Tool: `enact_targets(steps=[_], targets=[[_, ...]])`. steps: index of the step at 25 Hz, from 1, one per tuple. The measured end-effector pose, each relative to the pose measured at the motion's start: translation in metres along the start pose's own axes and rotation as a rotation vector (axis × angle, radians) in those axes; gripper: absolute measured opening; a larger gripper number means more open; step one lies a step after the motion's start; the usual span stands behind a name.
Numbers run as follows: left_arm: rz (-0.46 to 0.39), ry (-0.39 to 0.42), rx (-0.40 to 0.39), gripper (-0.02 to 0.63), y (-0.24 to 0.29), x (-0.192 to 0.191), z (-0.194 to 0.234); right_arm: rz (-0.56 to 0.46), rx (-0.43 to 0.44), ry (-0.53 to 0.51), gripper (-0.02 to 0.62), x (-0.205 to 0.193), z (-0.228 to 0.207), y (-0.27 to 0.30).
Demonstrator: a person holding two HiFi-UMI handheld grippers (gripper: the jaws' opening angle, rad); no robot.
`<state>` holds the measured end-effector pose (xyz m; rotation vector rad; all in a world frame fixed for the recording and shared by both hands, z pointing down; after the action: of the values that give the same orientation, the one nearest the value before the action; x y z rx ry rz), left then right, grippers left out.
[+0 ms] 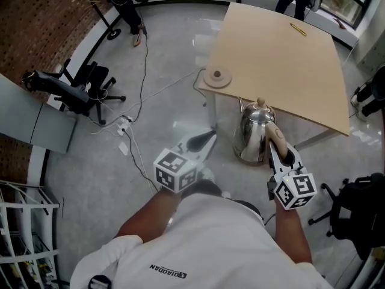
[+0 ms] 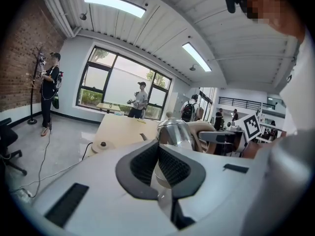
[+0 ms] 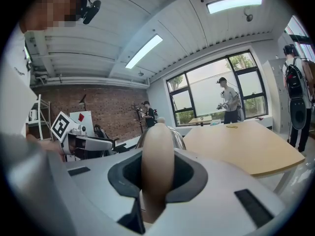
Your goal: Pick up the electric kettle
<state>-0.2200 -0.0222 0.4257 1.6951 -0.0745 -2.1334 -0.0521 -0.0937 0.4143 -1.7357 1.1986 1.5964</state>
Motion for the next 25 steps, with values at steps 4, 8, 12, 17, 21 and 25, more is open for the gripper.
enact_targets(steps=[4, 8, 12, 17, 21, 25], targets=[[0.004, 0.013, -0.002, -0.005, -0.009, 0.001, -0.005, -0.011, 0.006, 0.004, 0.084, 0.001, 0.007, -0.005], [0.017, 0.016, -0.005, -0.005, -0.01, -0.004, -0.002, -0.009, 0.012, -0.012, 0.084, 0.003, 0.014, -0.007], [0.017, 0.032, -0.028, -0.005, -0.01, -0.001, 0.002, -0.016, 0.005, -0.017, 0.084, 0.0, 0.024, -0.004], [0.032, 0.082, -0.053, -0.005, -0.026, 0.009, 0.029, -0.044, -0.027, 0.002, 0.084, 0.0, 0.049, 0.018], [0.054, 0.088, -0.061, -0.005, -0.044, 0.007, 0.061, -0.057, -0.06, 0.022, 0.084, -0.002, 0.07, 0.035], [0.063, 0.091, -0.076, -0.005, -0.055, 0.008, 0.083, -0.065, -0.096, 0.028, 0.084, -0.003, 0.083, 0.047]])
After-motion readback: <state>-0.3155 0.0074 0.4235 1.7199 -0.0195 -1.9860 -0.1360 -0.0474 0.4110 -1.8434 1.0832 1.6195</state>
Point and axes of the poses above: the fingertips, and each gripper's own axes: y forward along the fingers, z to its left, x out of its top, the point moved 1 cm from there along -y, backward along the fingers, and after that the axes turned 3 degrees about x, right-handed, at the moved point
